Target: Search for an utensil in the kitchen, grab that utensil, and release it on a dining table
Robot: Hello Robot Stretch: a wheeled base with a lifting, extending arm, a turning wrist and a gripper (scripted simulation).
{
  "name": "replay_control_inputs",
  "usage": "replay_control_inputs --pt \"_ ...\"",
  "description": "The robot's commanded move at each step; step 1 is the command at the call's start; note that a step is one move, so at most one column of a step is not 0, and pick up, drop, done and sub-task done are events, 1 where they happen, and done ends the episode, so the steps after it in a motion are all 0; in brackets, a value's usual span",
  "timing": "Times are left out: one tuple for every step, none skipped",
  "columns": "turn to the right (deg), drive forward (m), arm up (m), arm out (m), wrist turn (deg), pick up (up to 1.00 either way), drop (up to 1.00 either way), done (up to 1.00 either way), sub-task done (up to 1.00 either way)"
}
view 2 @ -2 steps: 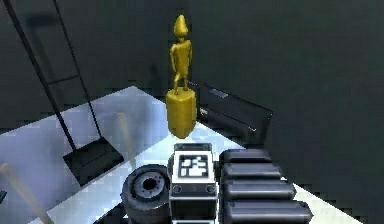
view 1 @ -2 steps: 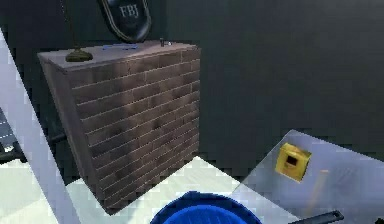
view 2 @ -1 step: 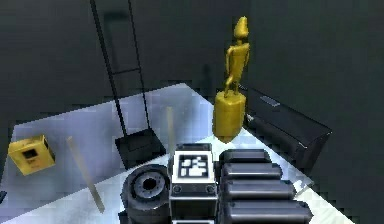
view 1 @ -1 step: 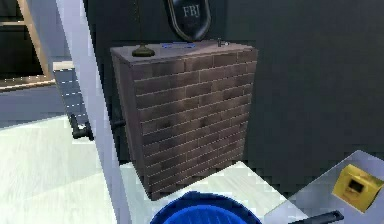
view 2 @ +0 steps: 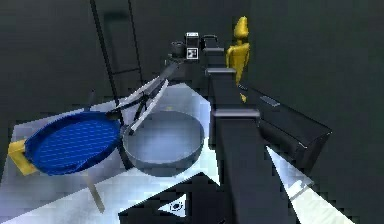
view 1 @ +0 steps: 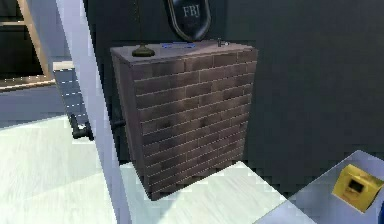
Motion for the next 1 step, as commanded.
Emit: replay_control_inputs --pt "0.0 0.00 0.00 0.00 45.0 0.00 0.00 0.00 0.00"
